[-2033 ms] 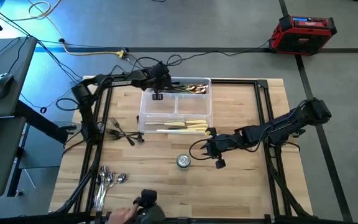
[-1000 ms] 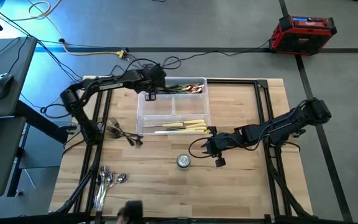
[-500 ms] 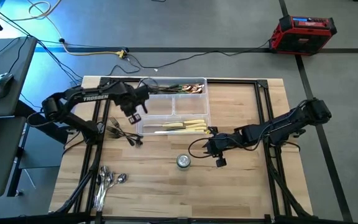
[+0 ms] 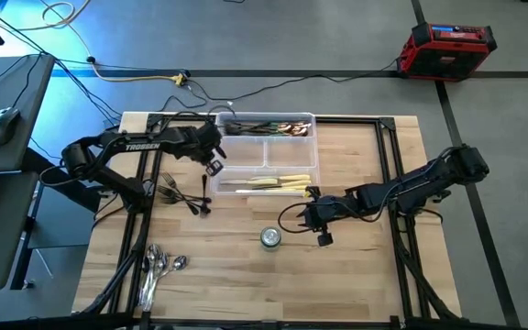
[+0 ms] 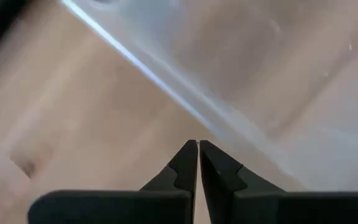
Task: Sort silverware
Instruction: Adjust the silverware tray, then put the black fork into the silverware tray
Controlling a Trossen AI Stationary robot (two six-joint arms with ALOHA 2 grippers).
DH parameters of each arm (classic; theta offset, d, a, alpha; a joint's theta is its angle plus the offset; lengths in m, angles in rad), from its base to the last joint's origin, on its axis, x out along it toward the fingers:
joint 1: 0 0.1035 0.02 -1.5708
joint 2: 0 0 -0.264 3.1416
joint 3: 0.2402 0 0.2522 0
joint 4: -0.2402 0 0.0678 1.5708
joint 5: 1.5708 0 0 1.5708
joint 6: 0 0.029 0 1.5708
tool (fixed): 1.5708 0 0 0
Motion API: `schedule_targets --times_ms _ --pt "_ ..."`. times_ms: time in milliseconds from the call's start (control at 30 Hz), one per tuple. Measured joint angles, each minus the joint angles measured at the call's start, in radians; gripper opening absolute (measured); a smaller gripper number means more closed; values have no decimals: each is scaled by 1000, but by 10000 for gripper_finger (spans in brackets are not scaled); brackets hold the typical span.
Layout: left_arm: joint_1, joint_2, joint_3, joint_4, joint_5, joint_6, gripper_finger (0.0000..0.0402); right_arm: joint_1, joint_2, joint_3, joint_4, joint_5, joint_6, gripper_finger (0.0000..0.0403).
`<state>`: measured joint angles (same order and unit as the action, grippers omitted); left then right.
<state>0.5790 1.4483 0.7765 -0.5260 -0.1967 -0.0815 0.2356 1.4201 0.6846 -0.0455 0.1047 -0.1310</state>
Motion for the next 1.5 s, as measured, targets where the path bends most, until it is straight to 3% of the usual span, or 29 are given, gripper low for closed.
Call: schedule_targets --times_ms 233,500,567,733,867,967,1200,1500 --pt "53 0 3 76 -68 32 0 0 0 0 -3 0 17 103" --pt "-19 -26 118 -399 -241 -71 0 0 0 0 -18 0 21 103" --pt "-61 -45 121 -494 -212 -142 0 0 0 0 -18 0 21 103" --pt "-201 -72 111 -664 1 -293 0 0 0 0 -18 -3 23 103" --pt "-343 -87 43 -668 160 -368 0 1 0 0 -20 -9 49 103" --pt "-457 -87 -21 -657 212 -417 2 1 0 0 -31 -10 70 103" --pt "-658 -87 -148 -523 129 -458 28 1 0 0 -33 -10 72 103" --pt "-727 -92 -236 -485 23 -607 95 1 0 0 -33 -11 90 103"
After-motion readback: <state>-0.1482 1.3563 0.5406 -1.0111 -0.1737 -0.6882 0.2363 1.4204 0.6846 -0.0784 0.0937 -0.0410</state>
